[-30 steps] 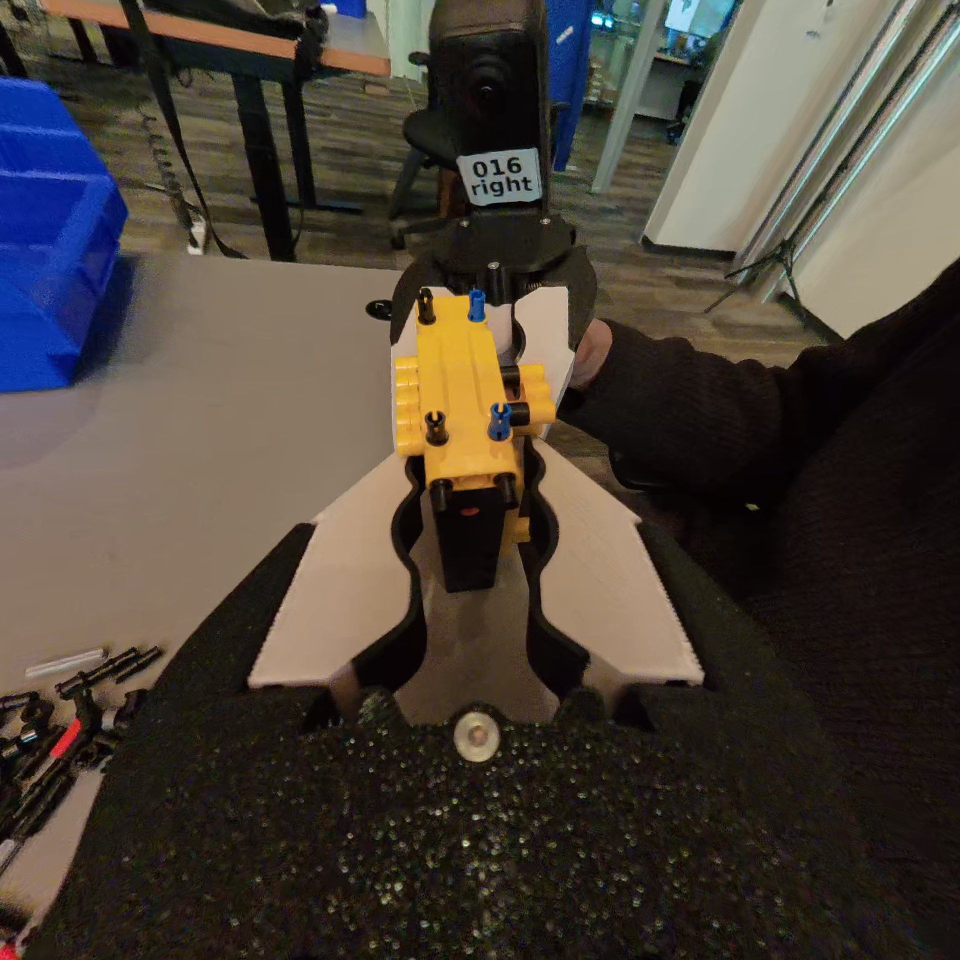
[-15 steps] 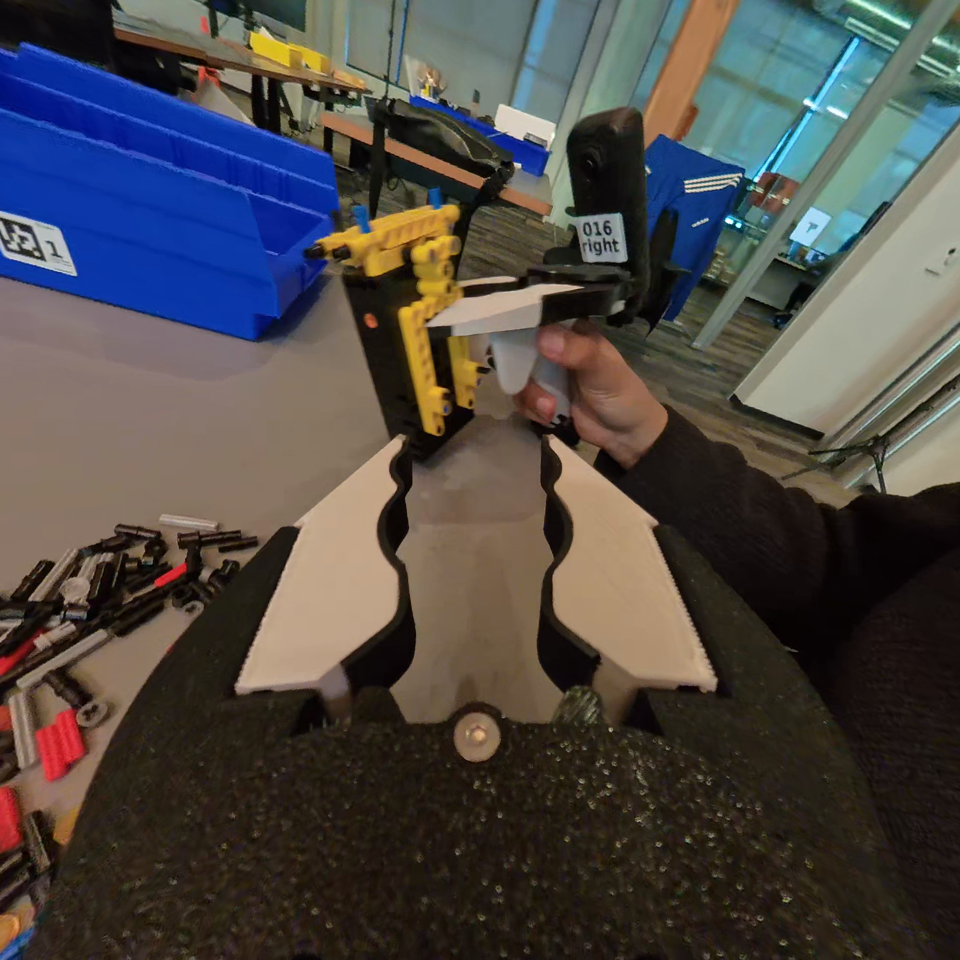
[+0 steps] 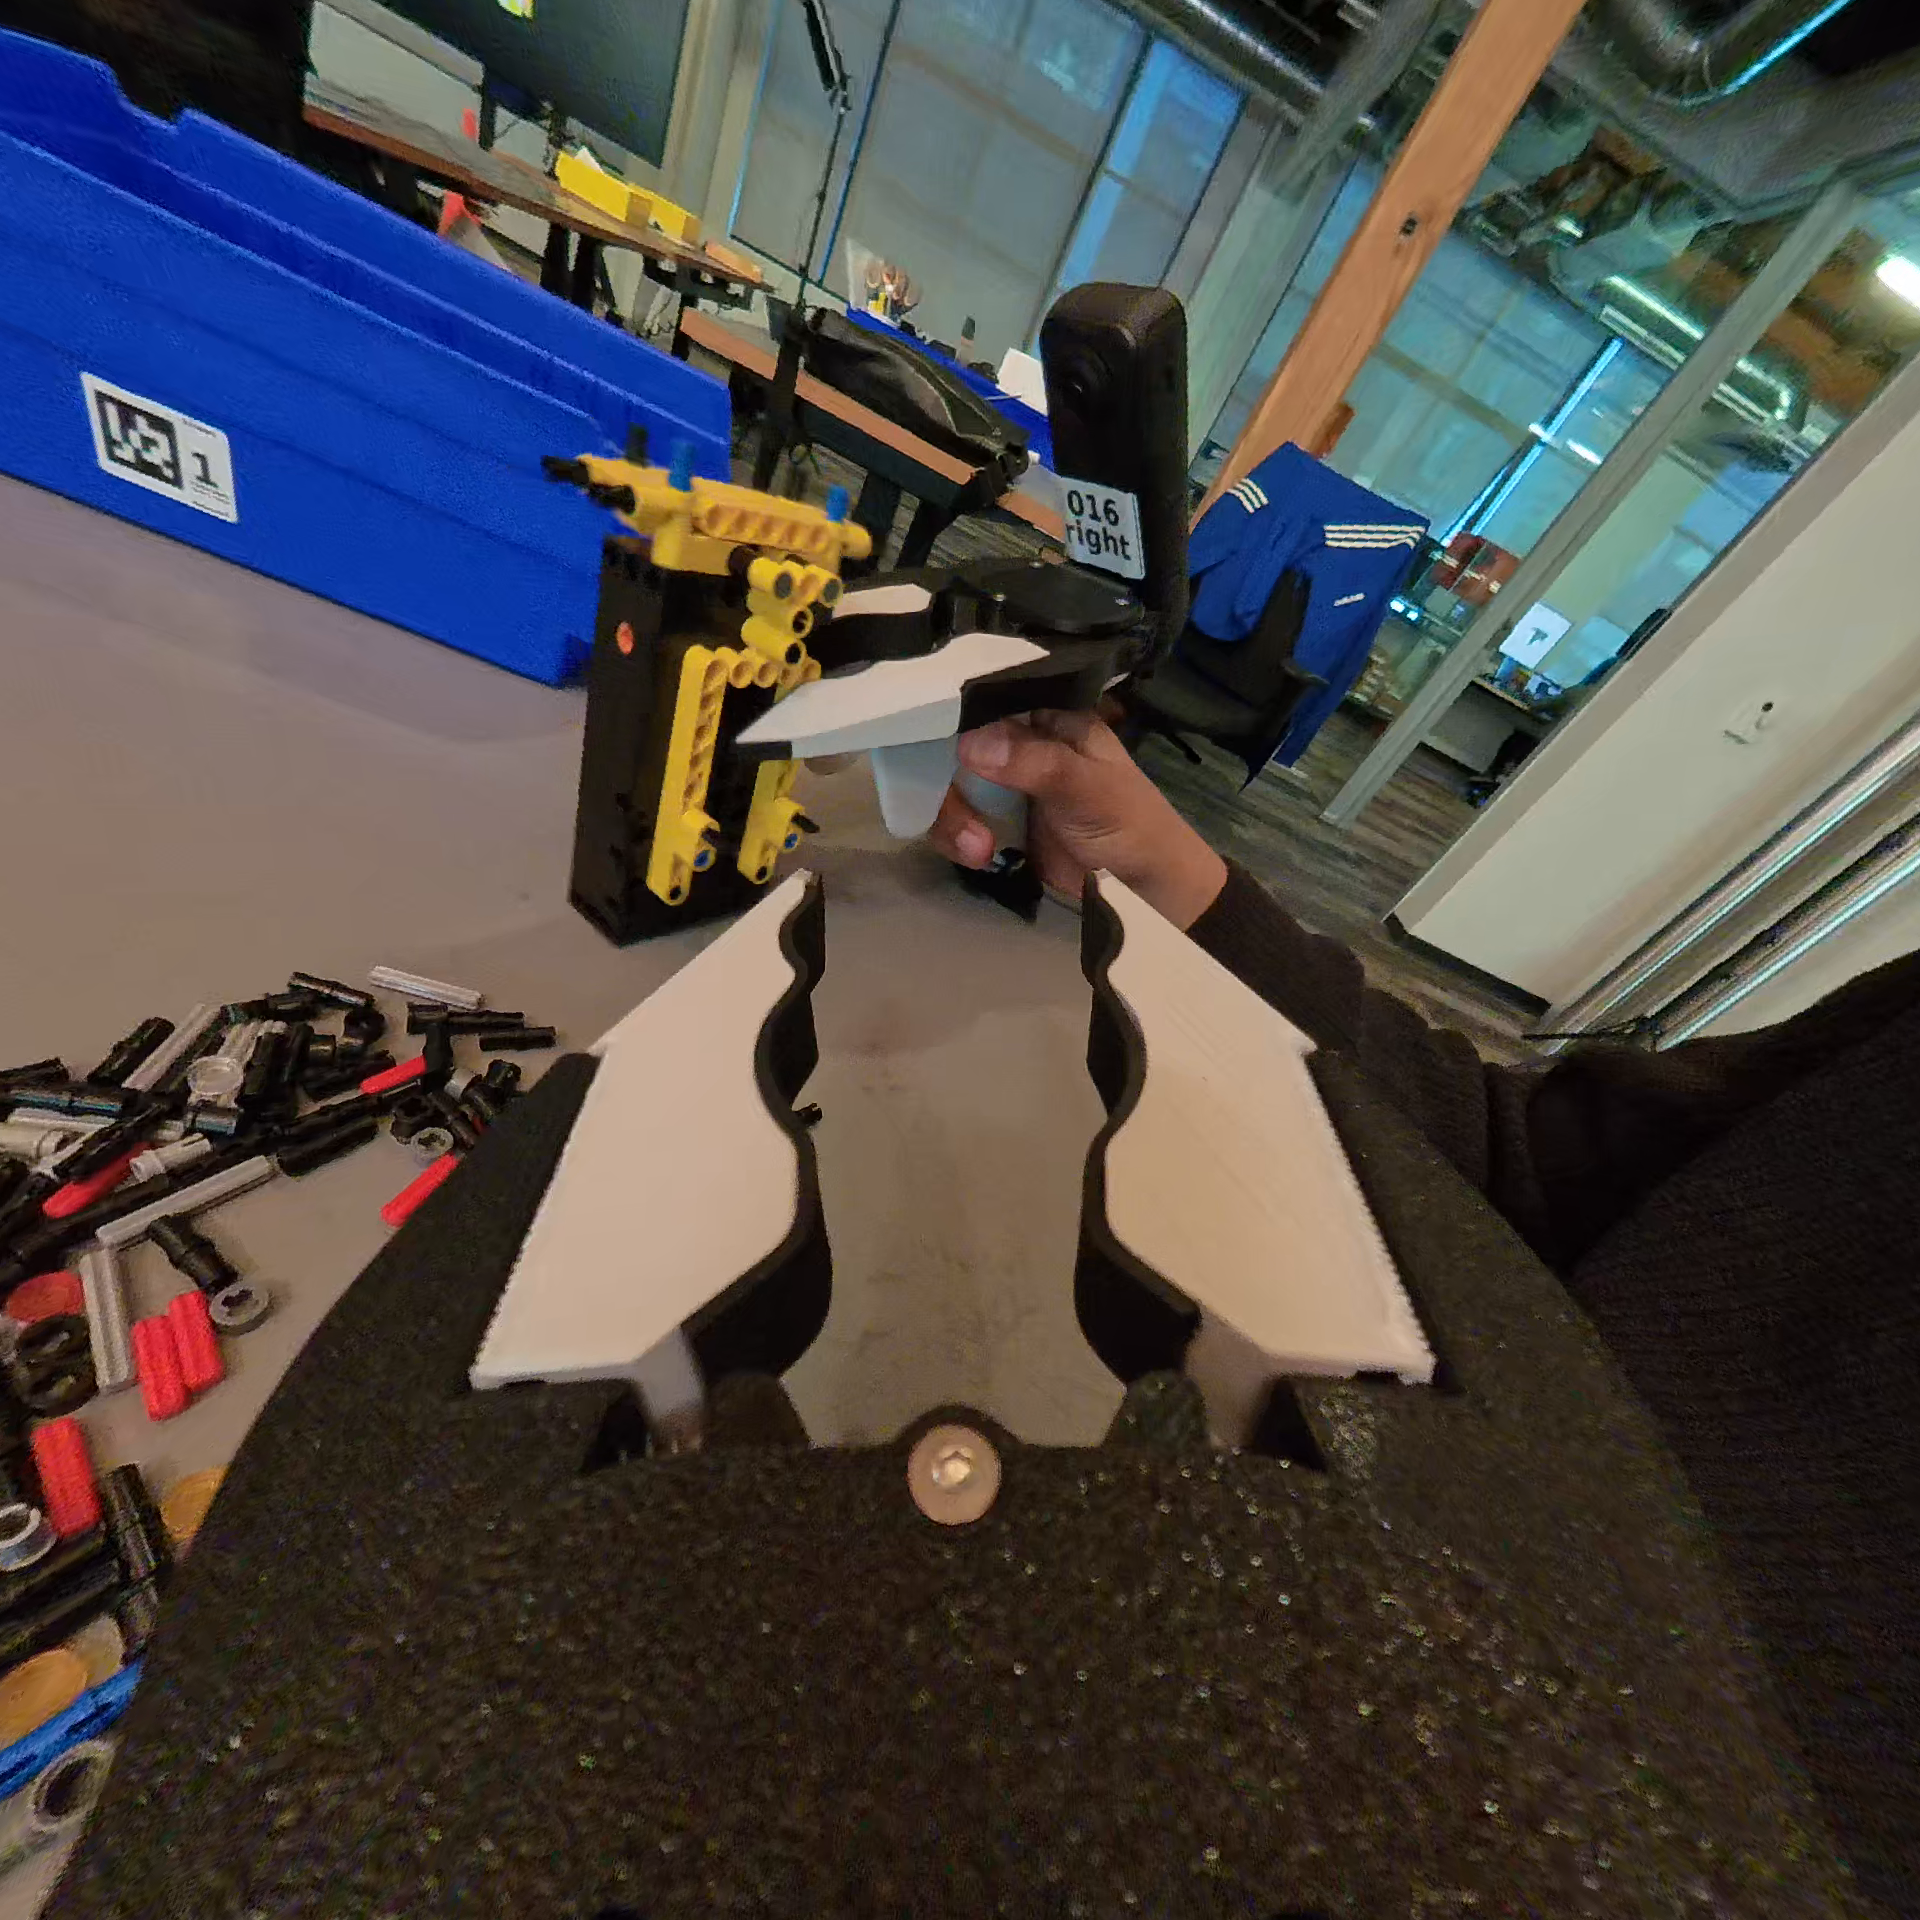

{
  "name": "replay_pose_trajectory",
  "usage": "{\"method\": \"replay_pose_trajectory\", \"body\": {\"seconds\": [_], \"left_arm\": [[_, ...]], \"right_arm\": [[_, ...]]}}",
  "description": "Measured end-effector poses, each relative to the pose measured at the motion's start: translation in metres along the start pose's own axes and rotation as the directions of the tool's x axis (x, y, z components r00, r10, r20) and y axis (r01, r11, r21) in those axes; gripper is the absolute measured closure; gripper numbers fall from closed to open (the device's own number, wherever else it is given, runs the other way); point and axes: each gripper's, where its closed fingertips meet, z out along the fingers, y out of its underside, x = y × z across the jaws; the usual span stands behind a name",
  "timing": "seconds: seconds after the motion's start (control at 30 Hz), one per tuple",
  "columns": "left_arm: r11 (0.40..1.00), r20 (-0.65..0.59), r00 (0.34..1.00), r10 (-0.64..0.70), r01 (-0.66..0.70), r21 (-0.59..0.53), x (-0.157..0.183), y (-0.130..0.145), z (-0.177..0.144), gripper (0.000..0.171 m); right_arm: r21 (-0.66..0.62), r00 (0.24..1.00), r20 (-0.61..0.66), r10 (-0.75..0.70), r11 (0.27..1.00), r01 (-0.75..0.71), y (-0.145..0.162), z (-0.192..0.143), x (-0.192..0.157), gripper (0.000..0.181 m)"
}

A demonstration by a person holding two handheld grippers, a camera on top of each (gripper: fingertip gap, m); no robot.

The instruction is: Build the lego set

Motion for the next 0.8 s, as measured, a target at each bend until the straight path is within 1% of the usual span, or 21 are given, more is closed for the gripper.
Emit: {"method": "replay_pose_trajectory", "body": {"seconds": [0.07,0.1,0.17,0.23,0.4,0.47,0.57,0.67,0.8], "left_arm": [[1.000,-0.025,1.000,-0.014,0.013,-0.009,0.003,0.001,0.001,0.122],[0.999,-0.061,0.998,-0.032,0.031,-0.014,0.007,0.003,0.002,0.123],[0.995,-0.131,0.986,-0.098,0.094,-0.035,0.014,0.006,0.004,0.123],[0.991,-0.164,0.977,-0.133,0.128,-0.042,0.017,0.007,0.004,0.123],[0.996,-0.167,0.982,-0.085,0.079,-0.042,0.023,0.008,0.004,0.123],[0.998,-0.166,0.985,-0.055,0.050,-0.039,0.025,0.008,0.004,0.123],[1.000,-0.154,0.988,-0.010,0.005,-0.030,0.027,0.007,0.004,0.123],[0.999,-0.140,0.990,0.026,-0.030,-0.028,0.027,0.007,0.004,0.122],[0.998,-0.134,0.990,0.041,-0.046,-0.034,0.027,0.008,0.008,0.122]], "right_arm": [[-0.023,0.999,0.002,-0.043,0.999,0.043,0.004,-0.002,-0.002,0.143],[-0.025,0.998,0.001,-0.061,0.998,0.061,0.004,-0.002,-0.003,0.143],[-0.025,0.998,-0.009,-0.066,0.998,0.066,0.004,0.000,-0.003,0.143],[-0.037,0.998,-0.003,-0.063,0.997,0.063,0.006,0.002,-0.004,0.143],[-0.030,0.999,-0.018,-0.043,0.999,0.043,0.005,0.000,0.000,0.139],[0.003,0.999,-0.025,-0.027,1.000,0.028,0.001,-0.004,0.002,0.128],[0.013,1.000,-0.024,0.003,1.000,-0.003,0.002,-0.014,0.006,0.122],[-0.014,0.998,-0.059,0.019,1.000,-0.020,0.011,-0.029,0.013,0.116],[-0.025,0.988,-0.155,0.018,0.999,-0.022,0.024,-0.062,0.021,0.115]]}}
